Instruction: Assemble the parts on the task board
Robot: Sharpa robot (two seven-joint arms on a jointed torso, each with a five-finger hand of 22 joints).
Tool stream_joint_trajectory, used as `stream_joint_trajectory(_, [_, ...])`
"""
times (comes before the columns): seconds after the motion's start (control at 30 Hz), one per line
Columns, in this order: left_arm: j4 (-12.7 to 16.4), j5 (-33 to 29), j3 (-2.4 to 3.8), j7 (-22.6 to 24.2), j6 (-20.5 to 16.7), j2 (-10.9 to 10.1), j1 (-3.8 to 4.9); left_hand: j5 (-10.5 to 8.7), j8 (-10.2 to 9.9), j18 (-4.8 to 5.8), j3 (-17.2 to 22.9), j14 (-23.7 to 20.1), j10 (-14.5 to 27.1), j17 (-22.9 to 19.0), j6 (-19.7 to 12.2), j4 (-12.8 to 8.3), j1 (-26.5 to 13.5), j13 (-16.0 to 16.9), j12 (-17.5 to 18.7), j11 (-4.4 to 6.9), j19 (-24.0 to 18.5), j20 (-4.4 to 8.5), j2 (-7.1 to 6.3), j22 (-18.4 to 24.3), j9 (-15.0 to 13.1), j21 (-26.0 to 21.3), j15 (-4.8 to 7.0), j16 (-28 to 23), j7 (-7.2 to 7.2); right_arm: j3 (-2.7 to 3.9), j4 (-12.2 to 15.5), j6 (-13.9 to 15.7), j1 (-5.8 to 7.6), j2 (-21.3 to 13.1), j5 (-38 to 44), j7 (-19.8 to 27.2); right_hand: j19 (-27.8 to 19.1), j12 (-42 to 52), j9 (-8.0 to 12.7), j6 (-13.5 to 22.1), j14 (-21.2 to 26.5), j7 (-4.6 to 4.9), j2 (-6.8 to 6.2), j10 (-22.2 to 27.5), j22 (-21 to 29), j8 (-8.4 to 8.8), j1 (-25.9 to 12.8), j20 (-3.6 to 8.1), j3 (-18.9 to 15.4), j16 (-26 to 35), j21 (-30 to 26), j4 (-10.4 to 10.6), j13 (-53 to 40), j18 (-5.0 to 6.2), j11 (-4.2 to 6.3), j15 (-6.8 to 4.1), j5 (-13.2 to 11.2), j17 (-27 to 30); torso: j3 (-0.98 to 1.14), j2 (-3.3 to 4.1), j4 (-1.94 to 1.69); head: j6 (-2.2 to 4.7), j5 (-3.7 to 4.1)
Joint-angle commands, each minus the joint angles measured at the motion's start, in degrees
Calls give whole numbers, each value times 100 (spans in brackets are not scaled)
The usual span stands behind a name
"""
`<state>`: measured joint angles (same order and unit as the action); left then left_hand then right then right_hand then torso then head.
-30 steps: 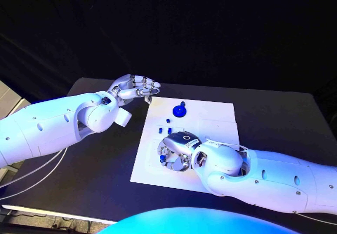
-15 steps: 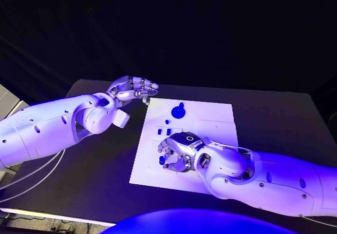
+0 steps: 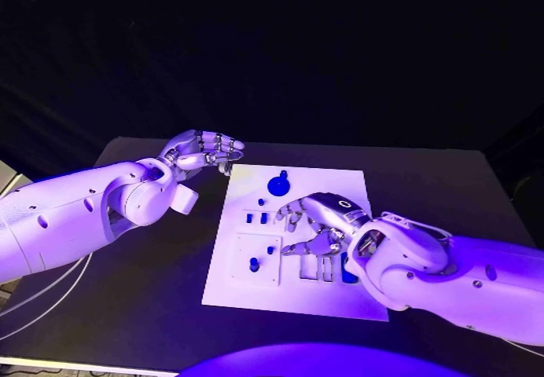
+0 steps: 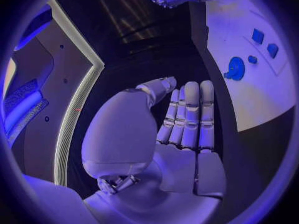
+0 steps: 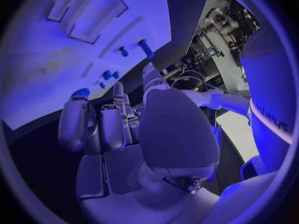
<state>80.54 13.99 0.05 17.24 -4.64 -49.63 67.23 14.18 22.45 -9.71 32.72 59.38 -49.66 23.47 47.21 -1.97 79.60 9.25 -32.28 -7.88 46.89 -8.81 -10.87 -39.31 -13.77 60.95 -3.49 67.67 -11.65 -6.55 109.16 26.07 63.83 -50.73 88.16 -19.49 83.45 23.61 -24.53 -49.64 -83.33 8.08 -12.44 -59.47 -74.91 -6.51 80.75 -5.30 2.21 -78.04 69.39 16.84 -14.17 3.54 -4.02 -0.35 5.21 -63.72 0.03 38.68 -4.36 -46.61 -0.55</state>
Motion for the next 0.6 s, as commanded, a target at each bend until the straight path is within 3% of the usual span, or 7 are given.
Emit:
stream_joint_trajectory(0.03, [26, -37, -2, 33, 85, -5, 2, 37, 23, -89, -1, -46, 33, -8, -47, -22, -16, -9, -15, -5, -37, -14, 61, 8, -7, -26, 1, -26, 1, 5, 56, 126, 106, -339, -1586, 388, 107, 352, -54, -333, -97, 106, 118, -401, -539, -243, -99, -21, -35, -105, 230, -4, -166, 5, -54, 28, -12, -170, -16, -24, 32, 23, 122])
stream_joint_trajectory(0.1, [51, -39, -6, 40, 77, -18, 1, 37, 23, -89, -1, -46, 33, -8, -47, -22, -16, -9, -15, -5, -37, -14, 61, 8, -7, -26, 1, -26, 1, 8, 110, 41, 161, -644, -1935, 402, 232, 851, -74, -433, -207, -2, 187, -743, -726, -400, -215, 38, -55, -216, 570, -8, -519, -52, 63, -65, 1, -378, -22, -31, 40, 18, 235])
stream_joint_trajectory(0.17, [80, -40, -11, 44, 73, -34, 1, 37, 25, -88, -3, -48, 38, -8, -51, -21, -21, -10, -15, -6, -39, -14, 59, 9, -6, -27, 0, -26, 2, 7, 164, -62, 190, -908, -2136, 372, 326, 1739, -135, -502, -275, -100, 219, -801, -882, -607, -482, 129, -285, -280, 842, -3, -1384, -109, 156, -193, 209, -533, -24, -33, 51, 38, 343])
stream_joint_trajectory(0.2, [98, -41, -13, 46, 70, -43, 1, 37, 25, -88, -3, -48, 38, -8, -51, -21, -21, -10, -15, -6, -39, -14, 59, 9, -6, -27, 0, -26, 2, 2, 195, -110, 198, -1050, -2231, 343, 376, 3416, -200, -533, -337, -139, 285, -1323, -979, -733, -501, 179, -406, -402, 1011, -37, -3367, -139, 205, -220, 263, -767, -24, -33, 57, 33, 375])
stream_joint_trajectory(0.3, [151, -42, -20, 51, 61, -64, 0, 37, 25, -88, -3, -48, 38, -8, -51, -21, -21, -10, -15, -6, -39, -14, 59, 9, -6, -27, 0, -26, 2, -26, 296, -201, 197, -1412, -2407, 212, 468, 5324, -318, -523, -454, -187, 437, -2056, -1169, -963, -613, 199, -566, -706, 1350, -17, -5802, -205, 229, -214, 207, -1406, -29, -39, 73, 26, 453])
stream_joint_trajectory(0.37, [186, -43, -24, 55, 57, -75, -1, 36, 26, -87, -7, -50, 42, -9, -59, -15, -31, -11, -18, -6, -41, -16, 58, 11, -5, -29, -1, -26, 1, -45, 375, -234, 177, -1613, -2426, 87, 513, 5810, -365, -563, -509, -196, 463, -2364, -1256, -1055, -694, 204, -591, -850, 1519, 7, -6453, -240, 264, -227, 183, -1729, -30, -40, 74, 22, 496])
stream_joint_trajectory(0.6, [270, -44, -37, 62, 51, -96, -5, 36, 27, -87, -9, -51, 45, -9, -64, -10, -41, -12, -20, -7, -42, -17, 58, 12, -4, -32, -3, -25, 0, -98, 604, -443, 17, -1998, -1986, -574, 604, 6112, -443, -660, -579, -254, 382, -2578, -1423, -1218, -1043, 223, -671, -1022, 1866, 18, -6894, -312, 289, -250, 56, -2145, -47, -65, 116, -12, 521])
